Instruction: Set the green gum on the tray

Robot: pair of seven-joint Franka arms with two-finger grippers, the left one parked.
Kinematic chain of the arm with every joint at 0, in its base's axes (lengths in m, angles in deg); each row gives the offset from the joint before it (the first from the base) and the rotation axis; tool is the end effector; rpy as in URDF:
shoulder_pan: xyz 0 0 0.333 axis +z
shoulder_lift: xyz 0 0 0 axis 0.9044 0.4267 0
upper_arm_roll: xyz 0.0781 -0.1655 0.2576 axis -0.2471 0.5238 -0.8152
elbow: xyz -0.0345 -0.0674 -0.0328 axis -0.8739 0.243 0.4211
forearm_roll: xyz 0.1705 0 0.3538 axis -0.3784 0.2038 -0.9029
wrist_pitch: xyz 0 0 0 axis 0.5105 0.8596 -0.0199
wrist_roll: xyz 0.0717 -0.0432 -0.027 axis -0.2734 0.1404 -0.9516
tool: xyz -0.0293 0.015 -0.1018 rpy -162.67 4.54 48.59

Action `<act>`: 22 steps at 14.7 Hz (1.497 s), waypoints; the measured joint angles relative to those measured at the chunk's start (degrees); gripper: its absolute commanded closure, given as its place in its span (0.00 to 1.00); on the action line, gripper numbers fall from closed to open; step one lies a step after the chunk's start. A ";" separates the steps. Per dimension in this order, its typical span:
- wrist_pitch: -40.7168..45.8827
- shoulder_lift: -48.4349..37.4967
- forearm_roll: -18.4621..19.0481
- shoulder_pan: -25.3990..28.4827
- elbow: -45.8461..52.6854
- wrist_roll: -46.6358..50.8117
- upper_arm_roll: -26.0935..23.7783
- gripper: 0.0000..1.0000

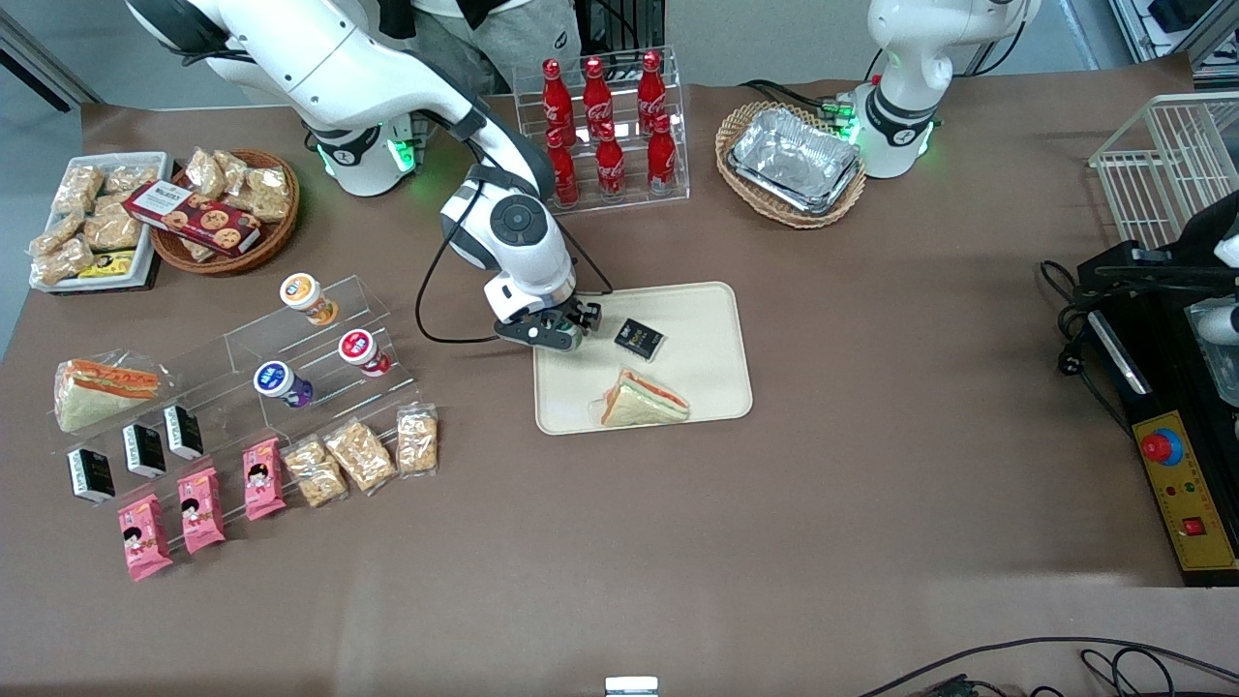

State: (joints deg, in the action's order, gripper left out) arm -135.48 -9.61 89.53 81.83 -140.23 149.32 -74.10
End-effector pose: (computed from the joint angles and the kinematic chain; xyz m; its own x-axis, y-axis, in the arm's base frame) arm 0.4192 0.4102 0.2302 0.9533 -0.2991 -0.0421 -0.3008 -0.9527 -0.0440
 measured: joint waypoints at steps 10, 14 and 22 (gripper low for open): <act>19.48 -18.70 -11.65 -6.71 1.92 -14.80 -0.47 0.00; 31.09 -29.59 -17.43 -15.43 2.31 -35.30 4.76 0.00; 41.24 -31.91 -16.49 -16.60 9.80 -67.31 33.14 0.00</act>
State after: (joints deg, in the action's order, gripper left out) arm -94.23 -41.52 73.04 65.24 -130.43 82.01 -40.97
